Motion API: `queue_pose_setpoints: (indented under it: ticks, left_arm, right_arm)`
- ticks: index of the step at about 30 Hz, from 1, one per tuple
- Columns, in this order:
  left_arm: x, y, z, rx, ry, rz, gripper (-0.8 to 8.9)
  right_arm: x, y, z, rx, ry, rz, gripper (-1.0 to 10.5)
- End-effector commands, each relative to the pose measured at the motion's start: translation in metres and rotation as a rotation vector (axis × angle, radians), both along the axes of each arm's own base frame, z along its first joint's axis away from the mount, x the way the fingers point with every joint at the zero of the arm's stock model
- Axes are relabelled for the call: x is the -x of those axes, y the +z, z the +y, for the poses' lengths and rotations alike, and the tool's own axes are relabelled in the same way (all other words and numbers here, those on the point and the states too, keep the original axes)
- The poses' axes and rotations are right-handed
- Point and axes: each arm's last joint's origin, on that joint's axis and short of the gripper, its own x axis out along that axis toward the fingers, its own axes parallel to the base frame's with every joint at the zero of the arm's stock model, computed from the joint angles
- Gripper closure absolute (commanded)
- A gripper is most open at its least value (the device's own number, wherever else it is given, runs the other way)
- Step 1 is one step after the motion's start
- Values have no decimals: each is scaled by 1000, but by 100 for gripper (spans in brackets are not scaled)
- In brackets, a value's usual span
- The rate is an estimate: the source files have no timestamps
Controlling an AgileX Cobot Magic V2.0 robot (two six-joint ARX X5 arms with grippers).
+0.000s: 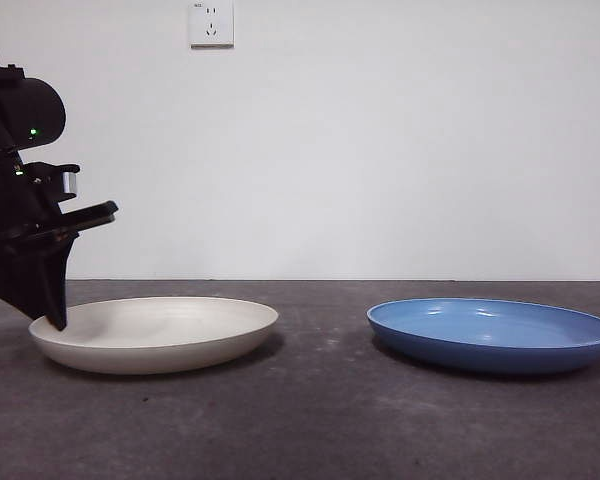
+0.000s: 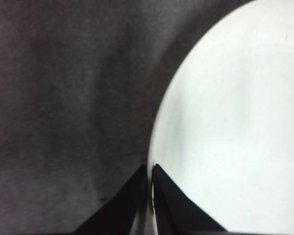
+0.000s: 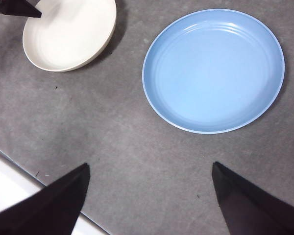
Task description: Pick up the white plate, put it on the blue plate, put it on desk
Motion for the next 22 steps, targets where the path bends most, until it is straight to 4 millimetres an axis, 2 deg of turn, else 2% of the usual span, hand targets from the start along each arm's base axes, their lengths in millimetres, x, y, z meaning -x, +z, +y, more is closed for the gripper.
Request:
queue_pose_setpoints:
  ticks: [1,6,15,19,22]
  left_arm:
    - [-5,3,-3,63,-1,-4,799]
    - [-2,21,-6,91,-11,-42,799]
    - [12,84,-15,167,-66,-179,799]
    - [19,104,-30,184,-112,-212,799]
    - [22,109,-46,202,-148,-223,798]
  right_arm:
    - [-1,5,1,-7,-1,-18,545]
    - [-1,5,1,-7,-1,-18,545]
    - [-1,5,1,-7,-1,-18,545]
    - [-1,5,1,-8,-3,-17,545]
    - [-1,5,1,-10,-6,-16,545]
